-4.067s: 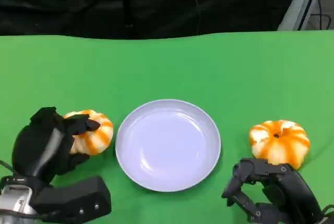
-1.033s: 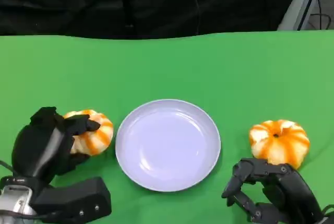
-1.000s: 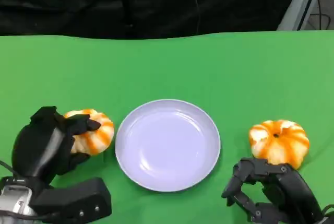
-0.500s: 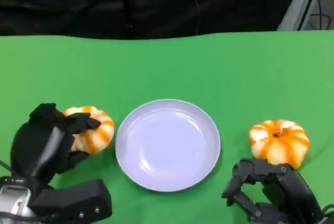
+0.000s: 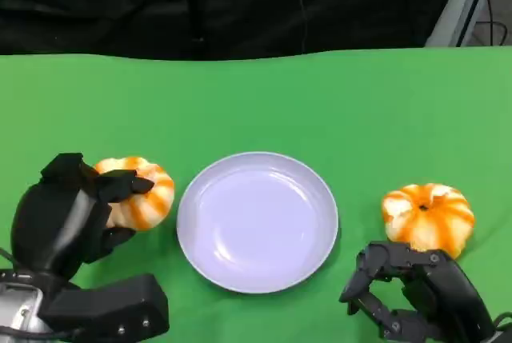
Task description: Grasp the bread from the table and place it into the plate.
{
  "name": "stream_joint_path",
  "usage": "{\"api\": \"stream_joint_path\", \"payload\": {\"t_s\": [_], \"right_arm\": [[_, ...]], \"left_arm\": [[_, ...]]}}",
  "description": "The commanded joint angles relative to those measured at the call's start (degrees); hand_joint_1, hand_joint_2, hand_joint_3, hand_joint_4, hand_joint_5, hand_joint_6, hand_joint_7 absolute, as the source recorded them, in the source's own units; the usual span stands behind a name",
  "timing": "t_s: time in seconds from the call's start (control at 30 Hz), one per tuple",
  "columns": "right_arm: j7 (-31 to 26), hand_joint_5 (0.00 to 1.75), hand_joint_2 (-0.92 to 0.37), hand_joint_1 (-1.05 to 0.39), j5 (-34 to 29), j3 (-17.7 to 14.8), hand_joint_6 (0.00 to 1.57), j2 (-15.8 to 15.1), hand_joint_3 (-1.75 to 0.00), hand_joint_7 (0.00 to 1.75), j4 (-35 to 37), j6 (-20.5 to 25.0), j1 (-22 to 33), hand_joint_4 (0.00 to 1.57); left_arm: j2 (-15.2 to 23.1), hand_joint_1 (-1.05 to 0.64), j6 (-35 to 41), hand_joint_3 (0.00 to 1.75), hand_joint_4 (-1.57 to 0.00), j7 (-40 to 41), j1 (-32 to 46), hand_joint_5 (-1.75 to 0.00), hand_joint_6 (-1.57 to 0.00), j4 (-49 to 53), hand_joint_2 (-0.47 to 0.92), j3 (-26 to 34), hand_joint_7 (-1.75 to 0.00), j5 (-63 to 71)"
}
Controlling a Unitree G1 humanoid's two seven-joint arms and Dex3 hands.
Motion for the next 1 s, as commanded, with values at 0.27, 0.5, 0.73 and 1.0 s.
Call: {"api": "stream_joint_path", "payload": {"t_s": [0.27,0.5,0.73,1.0], "right_arm": [[0.0,1.51,-0.69,-0.1,0.8,-0.6,0.84,-0.4,-0.77,1.1,0.4,-0.3,-0.5,0.74],[0.0,1.51,-0.69,-0.1,0.8,-0.6,0.84,-0.4,-0.77,1.1,0.4,-0.3,-0.5,0.74],[-0.3,1.51,-0.69,-0.1,0.5,-0.7,0.83,-0.3,-0.77,1.11,0.6,-0.7,-0.6,0.74],[-0.3,1.51,-0.69,-0.1,0.5,-0.7,0.83,-0.3,-0.77,1.11,0.6,-0.7,-0.6,0.74]], "left_arm": [[1.2,-0.01,0.4,0.0,-0.7,-1.0,0.8,-1.3,-1.12,-0.9,0.89,1.0,-0.36,0.3],[1.2,-0.01,0.4,0.0,-0.7,-1.1,0.8,-1.3,-1.13,-0.9,0.89,1.0,-0.34,0.3],[1.3,-0.02,-0.3,0.0,-0.69,-0.3,0.5,-1.35,-1.13,-0.5,0.89,1.0,-0.35,0.5],[1.2,-0.02,-0.4,0.0,-0.68,-0.4,0.6,-1.36,-1.12,-0.5,0.89,1.1,-0.37,0.5]]}}
